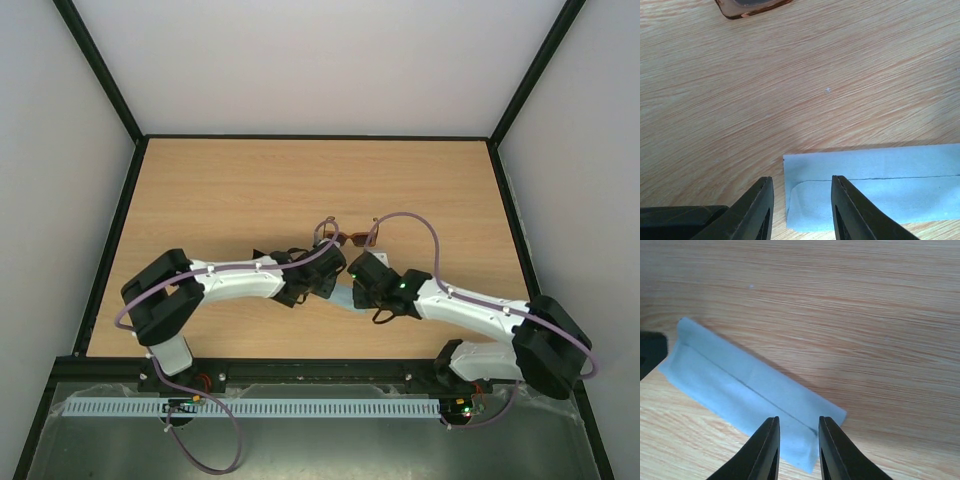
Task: Organize the sunglasses
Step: Fold the glasses cleaning cloth at the center of the board.
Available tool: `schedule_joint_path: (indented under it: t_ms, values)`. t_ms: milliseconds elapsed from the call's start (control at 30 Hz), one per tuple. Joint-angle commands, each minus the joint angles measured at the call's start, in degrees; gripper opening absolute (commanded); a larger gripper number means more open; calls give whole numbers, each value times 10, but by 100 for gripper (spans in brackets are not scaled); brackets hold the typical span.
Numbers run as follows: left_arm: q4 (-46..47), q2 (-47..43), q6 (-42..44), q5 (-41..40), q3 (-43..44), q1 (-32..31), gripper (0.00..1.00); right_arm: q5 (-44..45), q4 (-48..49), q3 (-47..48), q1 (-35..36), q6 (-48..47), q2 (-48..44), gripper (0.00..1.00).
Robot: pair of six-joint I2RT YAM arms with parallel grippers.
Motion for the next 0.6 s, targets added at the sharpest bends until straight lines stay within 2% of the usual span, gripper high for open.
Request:
schedule_joint_path:
  t_ms: [0, 133, 567]
  values:
    - [-8, 15, 18, 22, 11, 8, 36, -36, -11, -29, -30, 14, -28, 23]
    - [-6, 36, 29, 31, 18, 13, 37, -47, -10, -37, -39, 20, -20, 26]
    - [-7, 66, 49, 35, 45, 27, 36, -65, -3, -46, -66, 33, 14, 25]
